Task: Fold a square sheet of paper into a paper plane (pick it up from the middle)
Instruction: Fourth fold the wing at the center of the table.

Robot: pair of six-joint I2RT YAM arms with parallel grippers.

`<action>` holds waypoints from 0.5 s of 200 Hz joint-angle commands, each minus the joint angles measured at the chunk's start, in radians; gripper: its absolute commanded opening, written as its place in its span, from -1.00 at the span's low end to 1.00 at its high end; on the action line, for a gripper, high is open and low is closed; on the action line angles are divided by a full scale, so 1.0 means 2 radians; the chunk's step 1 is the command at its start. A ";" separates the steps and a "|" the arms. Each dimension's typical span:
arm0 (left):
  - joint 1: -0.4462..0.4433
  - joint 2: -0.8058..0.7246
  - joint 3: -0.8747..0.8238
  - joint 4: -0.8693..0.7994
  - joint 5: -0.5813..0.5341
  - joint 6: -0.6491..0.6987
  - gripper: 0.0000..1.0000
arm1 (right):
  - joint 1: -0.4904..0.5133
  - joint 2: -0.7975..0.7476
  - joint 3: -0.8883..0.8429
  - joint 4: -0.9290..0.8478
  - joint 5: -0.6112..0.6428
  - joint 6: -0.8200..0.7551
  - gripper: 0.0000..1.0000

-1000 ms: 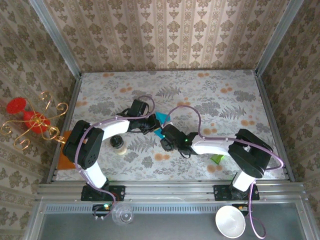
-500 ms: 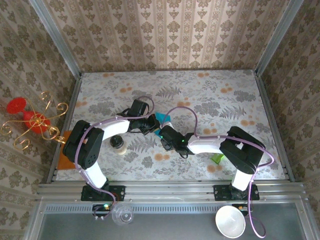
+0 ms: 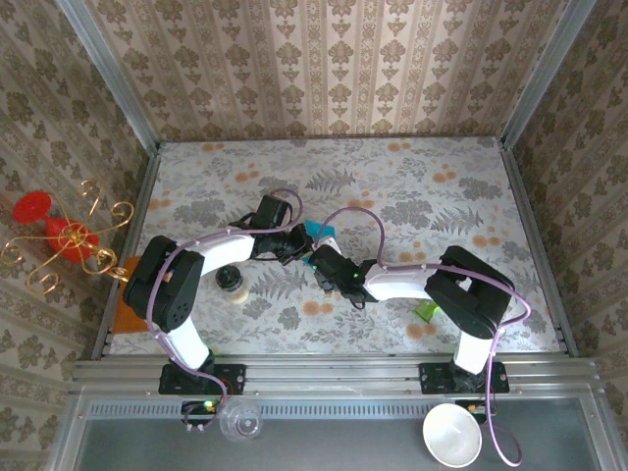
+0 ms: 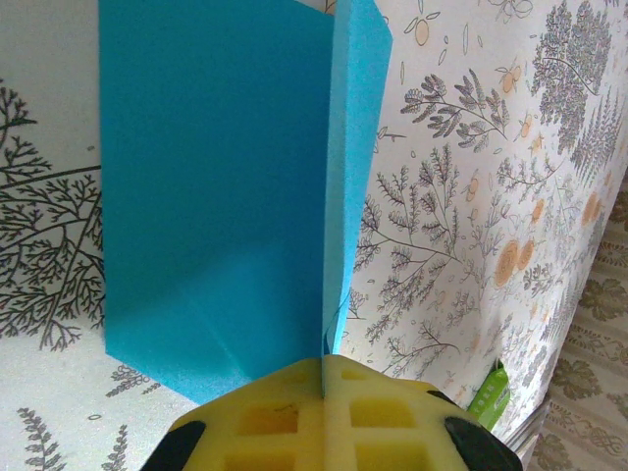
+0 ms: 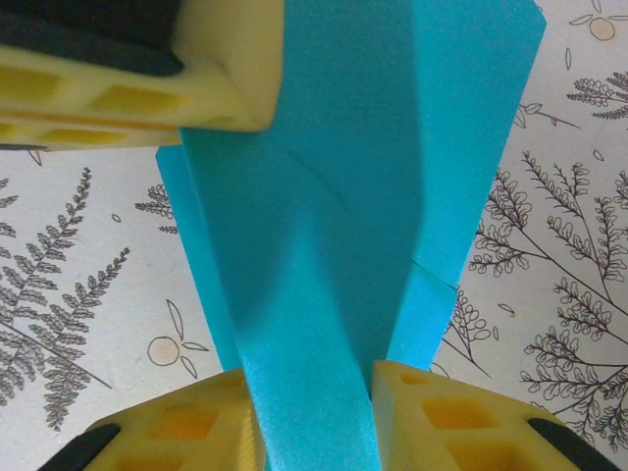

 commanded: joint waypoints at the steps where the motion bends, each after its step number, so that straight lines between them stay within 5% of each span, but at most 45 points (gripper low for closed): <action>1: -0.002 0.000 0.003 -0.008 0.006 -0.008 -0.89 | 0.001 0.010 0.008 0.003 0.024 -0.006 -0.31; 100: 0.001 0.000 0.001 -0.009 0.006 -0.010 -0.82 | 0.002 0.008 -0.002 0.012 0.013 -0.011 -0.51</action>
